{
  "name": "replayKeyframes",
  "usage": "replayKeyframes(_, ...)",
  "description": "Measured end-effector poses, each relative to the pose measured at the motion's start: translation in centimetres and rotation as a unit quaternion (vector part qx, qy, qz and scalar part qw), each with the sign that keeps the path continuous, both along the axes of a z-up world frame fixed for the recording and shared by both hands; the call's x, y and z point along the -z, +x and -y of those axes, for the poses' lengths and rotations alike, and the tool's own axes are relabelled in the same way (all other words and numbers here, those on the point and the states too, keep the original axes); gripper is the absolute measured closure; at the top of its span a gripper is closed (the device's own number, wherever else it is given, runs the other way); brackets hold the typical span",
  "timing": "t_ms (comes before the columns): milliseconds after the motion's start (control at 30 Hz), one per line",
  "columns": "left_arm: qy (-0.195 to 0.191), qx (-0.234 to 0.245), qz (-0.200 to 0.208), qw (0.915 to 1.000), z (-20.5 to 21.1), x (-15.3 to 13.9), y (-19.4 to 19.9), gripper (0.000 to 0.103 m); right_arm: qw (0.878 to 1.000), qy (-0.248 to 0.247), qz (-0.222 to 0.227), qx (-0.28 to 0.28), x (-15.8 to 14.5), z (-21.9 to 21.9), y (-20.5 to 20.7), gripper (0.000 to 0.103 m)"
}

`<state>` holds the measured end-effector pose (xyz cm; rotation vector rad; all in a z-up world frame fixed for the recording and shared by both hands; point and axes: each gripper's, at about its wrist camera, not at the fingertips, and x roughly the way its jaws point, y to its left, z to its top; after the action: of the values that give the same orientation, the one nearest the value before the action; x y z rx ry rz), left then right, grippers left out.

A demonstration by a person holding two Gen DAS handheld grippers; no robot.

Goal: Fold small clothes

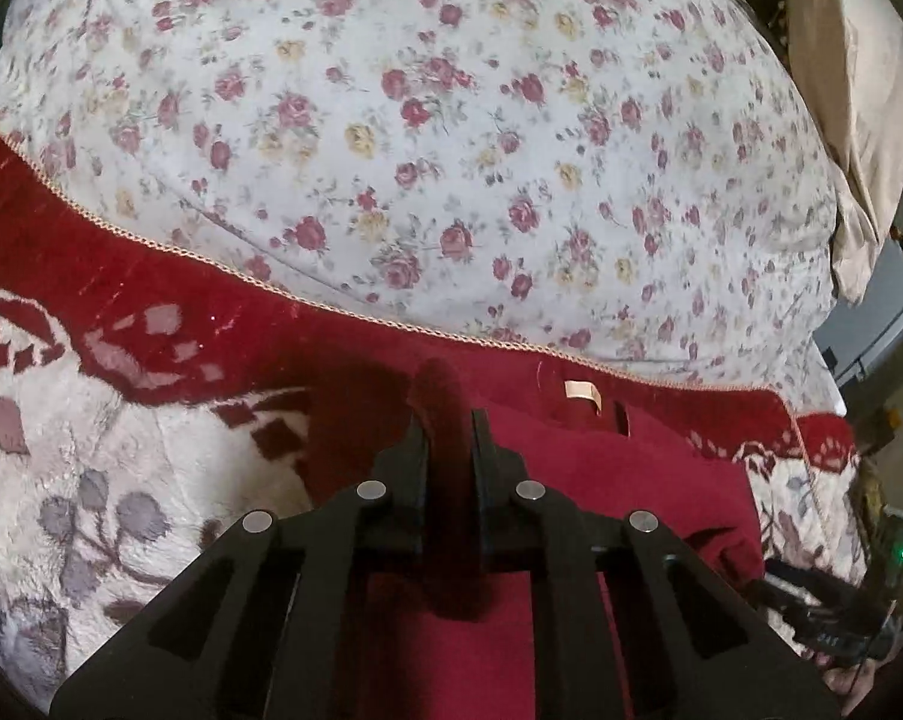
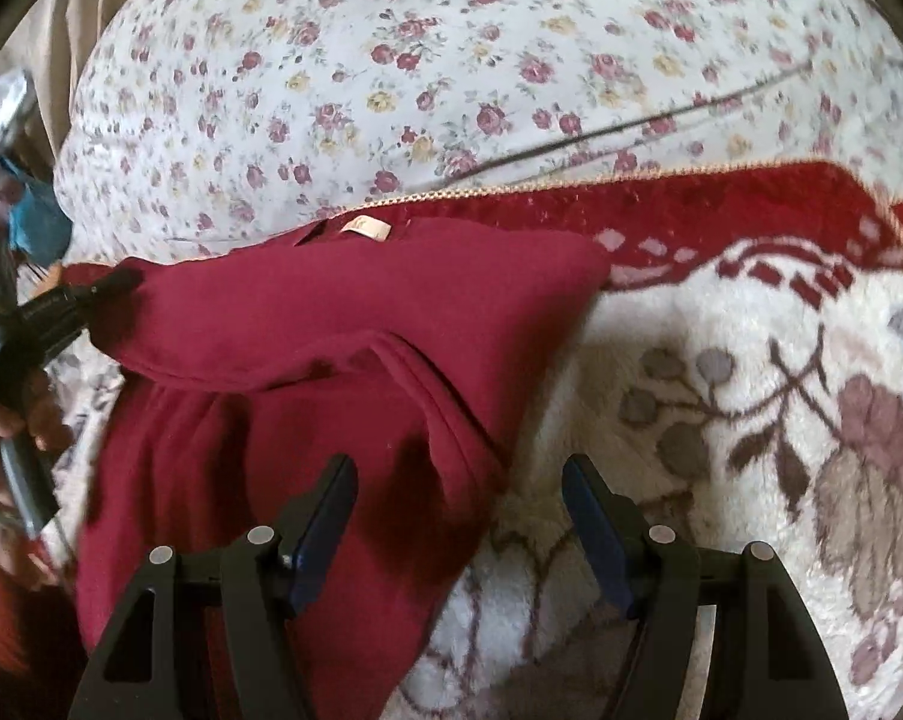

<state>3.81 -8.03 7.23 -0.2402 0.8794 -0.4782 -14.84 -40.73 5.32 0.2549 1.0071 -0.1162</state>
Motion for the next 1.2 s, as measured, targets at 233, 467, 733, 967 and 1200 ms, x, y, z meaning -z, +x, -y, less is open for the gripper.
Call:
replayKeyframes(233,0.001,-0.003,-0.007,1.0000,-0.2,0.2,0.1,0.093,0.991,-0.099,0.067,-0.056,-2.8,-2.9,-0.3,0.050)
replayKeyframes(467,0.001,-0.008,-0.016,0.9998,-0.6,0.3,0.3,0.093,0.987,-0.113,0.003,-0.118,0.7,-3.1,1.9,0.097)
replayKeyframes(733,0.053,0.002,-0.042,0.9977,0.9,2.2,0.3,0.092,0.982,-0.115,-0.020,-0.152,1.7,-2.4,-2.2,0.097)
replayKeyframes(967,0.062,-0.006,-0.041,0.9972,0.5,2.2,0.1,0.087,0.995,0.071,0.066,-0.032,-2.1,3.7,-2.7,0.019)
replayKeyframes(1200,0.078,-0.006,-0.047,0.9958,0.8,2.8,0.2,0.081,0.986,0.165,-0.002,0.035,3.6,5.6,2.1,0.073)
